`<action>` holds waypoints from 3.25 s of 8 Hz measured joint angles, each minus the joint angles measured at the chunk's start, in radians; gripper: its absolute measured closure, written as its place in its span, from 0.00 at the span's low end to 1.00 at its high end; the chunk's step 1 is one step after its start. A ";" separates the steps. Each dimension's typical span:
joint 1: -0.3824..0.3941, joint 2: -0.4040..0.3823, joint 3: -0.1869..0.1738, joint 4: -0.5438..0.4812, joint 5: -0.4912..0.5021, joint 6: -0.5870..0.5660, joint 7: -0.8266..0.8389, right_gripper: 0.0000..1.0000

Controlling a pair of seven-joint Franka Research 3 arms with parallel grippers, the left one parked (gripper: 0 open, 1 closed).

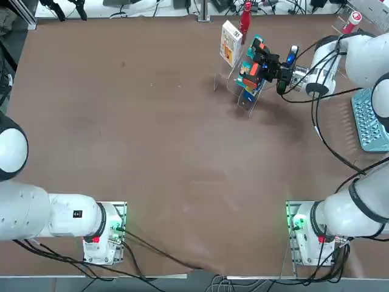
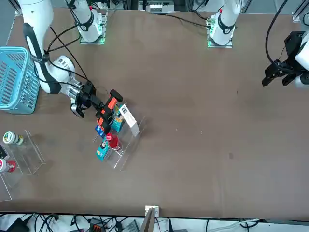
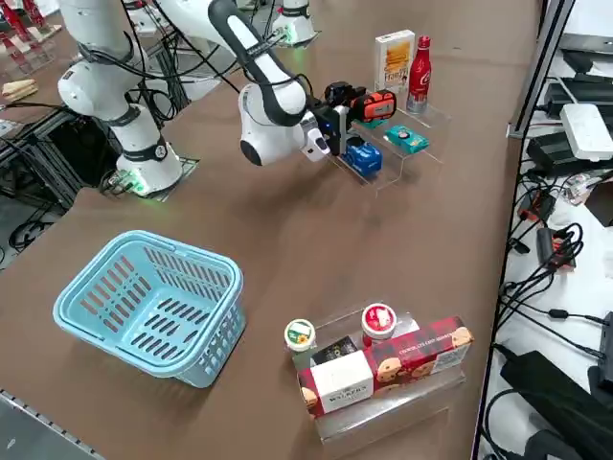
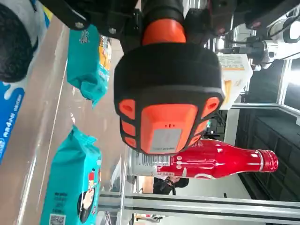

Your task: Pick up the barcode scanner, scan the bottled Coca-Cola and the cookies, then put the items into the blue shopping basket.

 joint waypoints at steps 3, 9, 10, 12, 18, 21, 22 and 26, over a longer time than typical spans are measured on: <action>0.008 -0.001 0.004 0.000 0.000 -0.007 -0.025 0.57; 0.038 -0.093 0.007 -0.156 0.048 -0.010 -0.105 0.57; 0.047 -0.107 0.007 -0.185 0.080 -0.016 -0.129 0.57; 0.083 -0.114 0.009 -0.215 0.132 -0.027 -0.151 0.57; 0.180 -0.134 0.010 -0.263 0.256 -0.027 -0.208 0.57; 0.183 -0.134 0.010 -0.267 0.262 -0.026 -0.213 0.57; 0.183 -0.133 0.010 -0.268 0.262 -0.026 -0.214 0.57; 0.183 -0.132 0.009 -0.268 0.264 -0.026 -0.217 0.57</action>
